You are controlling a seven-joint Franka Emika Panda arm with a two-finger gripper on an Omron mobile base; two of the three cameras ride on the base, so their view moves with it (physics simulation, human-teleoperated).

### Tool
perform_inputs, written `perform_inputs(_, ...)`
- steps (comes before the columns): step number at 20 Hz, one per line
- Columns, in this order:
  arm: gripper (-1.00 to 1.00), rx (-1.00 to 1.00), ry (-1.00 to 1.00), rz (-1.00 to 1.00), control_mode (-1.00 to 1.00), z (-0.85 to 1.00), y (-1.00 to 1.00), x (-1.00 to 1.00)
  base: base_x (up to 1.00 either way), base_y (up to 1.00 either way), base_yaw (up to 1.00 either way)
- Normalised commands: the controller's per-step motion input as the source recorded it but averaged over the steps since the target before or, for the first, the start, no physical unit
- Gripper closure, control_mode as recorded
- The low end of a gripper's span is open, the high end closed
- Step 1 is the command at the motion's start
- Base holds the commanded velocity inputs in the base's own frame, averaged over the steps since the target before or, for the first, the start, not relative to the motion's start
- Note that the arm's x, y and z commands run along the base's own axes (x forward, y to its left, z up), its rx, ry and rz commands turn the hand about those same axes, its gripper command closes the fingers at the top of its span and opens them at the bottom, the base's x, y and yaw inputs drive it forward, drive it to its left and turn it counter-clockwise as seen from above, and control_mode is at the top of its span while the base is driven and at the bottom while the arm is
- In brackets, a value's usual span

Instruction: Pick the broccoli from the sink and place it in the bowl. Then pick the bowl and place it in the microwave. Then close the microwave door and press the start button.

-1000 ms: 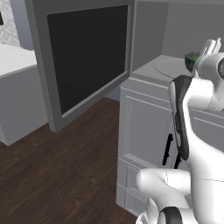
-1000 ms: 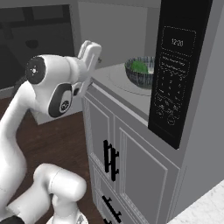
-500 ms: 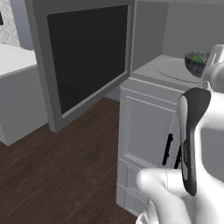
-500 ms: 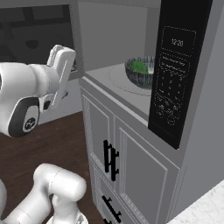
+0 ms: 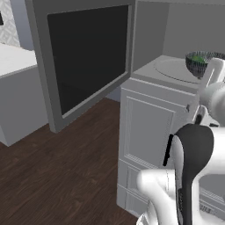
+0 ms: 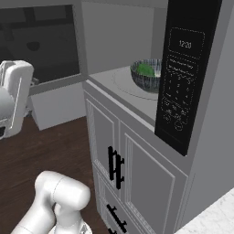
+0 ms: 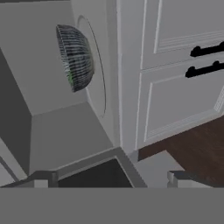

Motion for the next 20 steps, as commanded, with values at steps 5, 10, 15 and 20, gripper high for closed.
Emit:
perform_inputs(5, -1.0, 0.02, -0.01, 0.0, -1.0, 0.0, 0.9, -0.22, 0.0, 0.0, 0.0)
perform_inputs(10, -1.0, 0.02, -0.01, 0.0, -1.0, 0.0, 0.95, -0.01, 0.0, 0.0, 0.0)
perform_inputs(15, -1.0, 0.0, -0.04, -0.08, -1.0, 0.0, 0.9, -0.19, 0.0, 0.0, 0.0)
perform_inputs(20, -1.0, -0.02, 0.0, -0.11, -1.0, -0.09, 0.81, -0.04, 0.0, 0.0, 0.0)
